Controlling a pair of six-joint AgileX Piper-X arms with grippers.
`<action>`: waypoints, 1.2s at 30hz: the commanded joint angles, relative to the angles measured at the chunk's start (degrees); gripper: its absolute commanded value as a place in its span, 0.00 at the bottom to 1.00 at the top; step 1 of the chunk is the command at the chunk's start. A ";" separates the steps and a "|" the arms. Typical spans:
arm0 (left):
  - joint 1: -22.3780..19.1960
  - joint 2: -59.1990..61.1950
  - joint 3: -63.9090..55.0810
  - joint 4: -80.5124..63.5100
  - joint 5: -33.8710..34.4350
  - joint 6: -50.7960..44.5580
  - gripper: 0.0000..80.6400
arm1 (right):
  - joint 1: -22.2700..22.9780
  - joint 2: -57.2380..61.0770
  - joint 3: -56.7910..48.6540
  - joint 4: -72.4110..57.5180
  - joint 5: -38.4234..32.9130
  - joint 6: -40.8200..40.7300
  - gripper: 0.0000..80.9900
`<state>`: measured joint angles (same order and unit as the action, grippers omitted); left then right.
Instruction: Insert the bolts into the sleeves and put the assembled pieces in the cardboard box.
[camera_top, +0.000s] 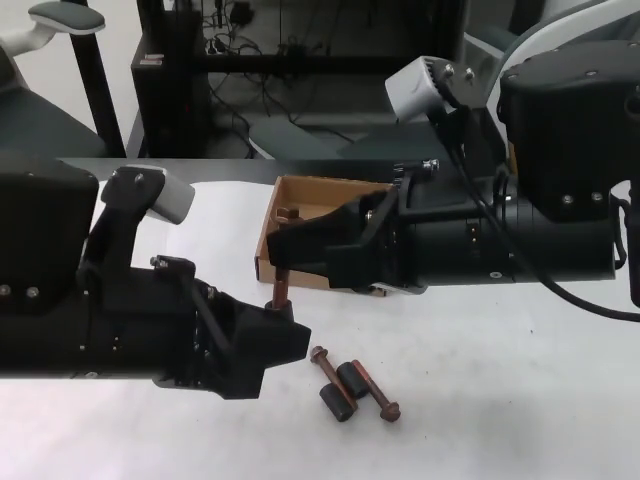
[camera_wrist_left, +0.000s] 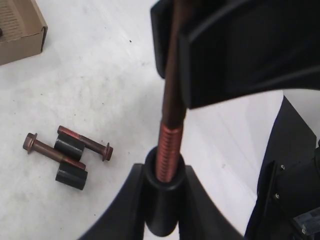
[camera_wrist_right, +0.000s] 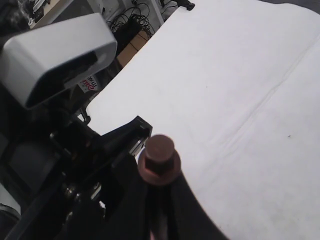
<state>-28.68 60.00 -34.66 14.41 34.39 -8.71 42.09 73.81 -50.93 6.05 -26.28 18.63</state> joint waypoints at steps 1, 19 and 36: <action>0.76 0.13 -0.55 -1.69 -2.83 -0.30 0.02 | 0.89 -0.38 -0.59 0.89 -4.74 0.49 0.01; 0.76 0.13 -0.55 -1.77 -2.62 -0.30 0.02 | 0.89 1.00 -2.09 0.98 3.17 13.18 0.01; 0.76 0.13 -0.55 4.22 -0.42 -1.11 0.02 | 0.89 3.23 -6.29 7.23 1.23 6.78 0.01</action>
<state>-28.08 60.00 -34.66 18.68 34.43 -10.03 42.67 77.33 -56.36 13.39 -23.13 25.99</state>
